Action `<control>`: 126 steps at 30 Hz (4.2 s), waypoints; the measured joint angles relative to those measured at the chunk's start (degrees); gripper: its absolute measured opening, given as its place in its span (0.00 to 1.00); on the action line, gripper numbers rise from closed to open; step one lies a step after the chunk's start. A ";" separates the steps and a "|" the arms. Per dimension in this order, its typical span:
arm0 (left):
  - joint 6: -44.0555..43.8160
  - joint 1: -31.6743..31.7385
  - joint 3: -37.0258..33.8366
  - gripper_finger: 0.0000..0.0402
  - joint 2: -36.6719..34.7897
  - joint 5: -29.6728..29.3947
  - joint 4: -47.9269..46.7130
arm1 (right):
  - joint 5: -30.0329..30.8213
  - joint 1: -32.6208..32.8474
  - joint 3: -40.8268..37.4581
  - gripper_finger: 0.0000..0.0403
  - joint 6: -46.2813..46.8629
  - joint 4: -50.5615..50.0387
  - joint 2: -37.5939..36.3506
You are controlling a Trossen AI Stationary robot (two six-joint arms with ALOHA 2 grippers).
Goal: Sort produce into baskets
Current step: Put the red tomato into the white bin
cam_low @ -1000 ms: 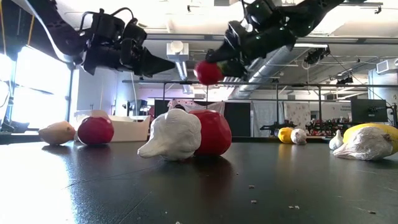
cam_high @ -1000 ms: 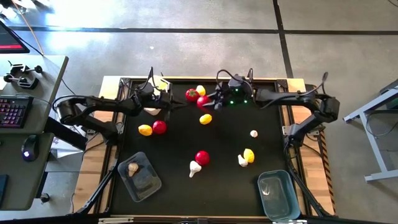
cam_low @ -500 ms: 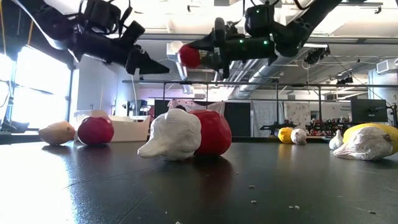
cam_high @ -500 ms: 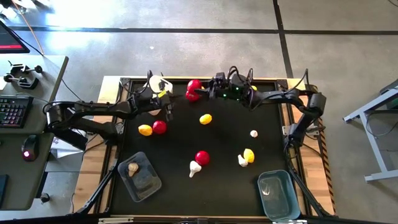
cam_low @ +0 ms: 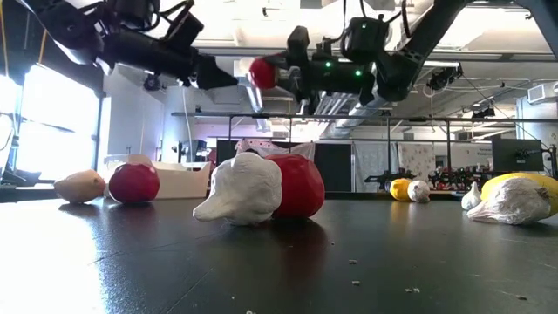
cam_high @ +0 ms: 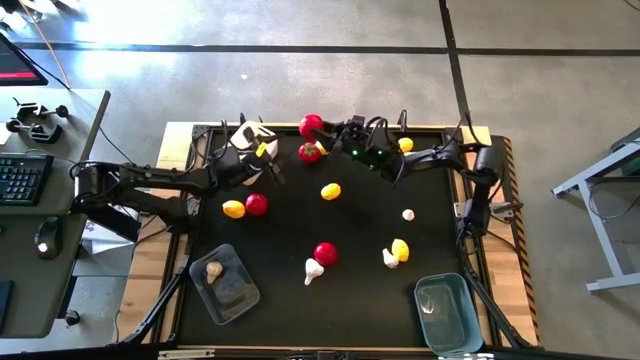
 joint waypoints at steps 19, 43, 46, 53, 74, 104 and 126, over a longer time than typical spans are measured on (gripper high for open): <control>-0.47 -2.34 0.02 0.69 0.20 -1.36 13.30 | 6.43 4.35 7.93 0.56 -1.65 -1.12 1.49; 2.00 -2.50 7.98 0.75 8.73 -9.01 14.48 | 9.48 5.83 9.53 0.56 -0.44 -2.22 1.49; 2.06 -2.71 7.98 0.75 8.61 -8.94 14.90 | 9.46 5.84 9.53 0.56 -0.46 -3.10 1.49; 2.00 -2.67 8.00 0.74 8.57 -6.90 15.73 | 9.33 5.86 9.53 0.56 -0.43 -5.45 1.49; 2.17 -2.67 8.04 0.61 8.50 -7.71 13.14 | 9.44 5.79 9.53 0.75 -4.32 -6.19 1.53; 1.67 -2.63 8.02 0.60 5.14 -16.67 -1.60 | 6.70 3.85 9.51 0.77 -8.48 -8.81 1.23; -27.84 12.26 8.00 0.56 -5.12 -11.02 -46.71 | 6.24 3.02 9.51 0.77 -9.55 -13.39 1.23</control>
